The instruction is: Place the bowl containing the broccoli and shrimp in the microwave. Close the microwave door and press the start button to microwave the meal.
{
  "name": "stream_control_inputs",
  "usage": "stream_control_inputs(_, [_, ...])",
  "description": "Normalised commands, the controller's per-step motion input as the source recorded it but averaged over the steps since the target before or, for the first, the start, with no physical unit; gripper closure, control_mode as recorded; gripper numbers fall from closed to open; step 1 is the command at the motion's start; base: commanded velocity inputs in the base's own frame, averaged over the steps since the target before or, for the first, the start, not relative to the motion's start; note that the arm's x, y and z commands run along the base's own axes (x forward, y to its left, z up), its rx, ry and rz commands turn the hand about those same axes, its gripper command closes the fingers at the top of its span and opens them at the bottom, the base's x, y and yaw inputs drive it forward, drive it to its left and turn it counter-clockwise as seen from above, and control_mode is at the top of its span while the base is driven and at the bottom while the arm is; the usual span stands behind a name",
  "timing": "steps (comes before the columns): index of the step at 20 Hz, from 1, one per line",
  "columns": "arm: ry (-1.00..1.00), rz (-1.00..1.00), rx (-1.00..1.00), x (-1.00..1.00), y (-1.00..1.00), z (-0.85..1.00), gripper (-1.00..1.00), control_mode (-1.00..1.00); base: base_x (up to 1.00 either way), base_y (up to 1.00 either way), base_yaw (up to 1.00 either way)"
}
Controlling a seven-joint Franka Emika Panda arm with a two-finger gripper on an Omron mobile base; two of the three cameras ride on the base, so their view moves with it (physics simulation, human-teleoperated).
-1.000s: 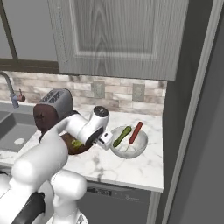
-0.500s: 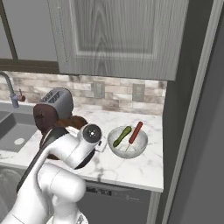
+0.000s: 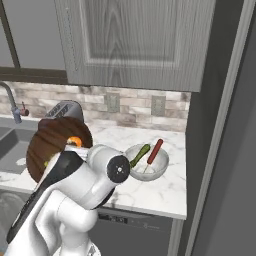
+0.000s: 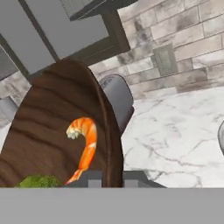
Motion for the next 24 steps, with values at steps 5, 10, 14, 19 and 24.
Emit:
stream_control_inputs(5, [-0.13,0.13,-0.01,-0.74,0.00,0.88,1.00,-1.00,0.00,0.00,0.00])
stream_control_inputs(10, [-0.09,0.13,0.00,-0.69,0.00,0.72,1.00,-1.00,0.00,0.00,0.00])
stream_control_inputs(14, [-0.03,0.07,0.00,-0.47,0.00,0.60,1.00,-1.00,0.00,0.00,0.00])
stream_control_inputs(19, [0.00,0.00,0.00,-0.06,-0.01,0.47,1.00,-1.00,0.00,0.00,0.00])
stream_control_inputs(24, [0.00,-0.03,0.00,0.00,-0.13,0.37,1.00,-1.00,0.00,0.00,0.00])
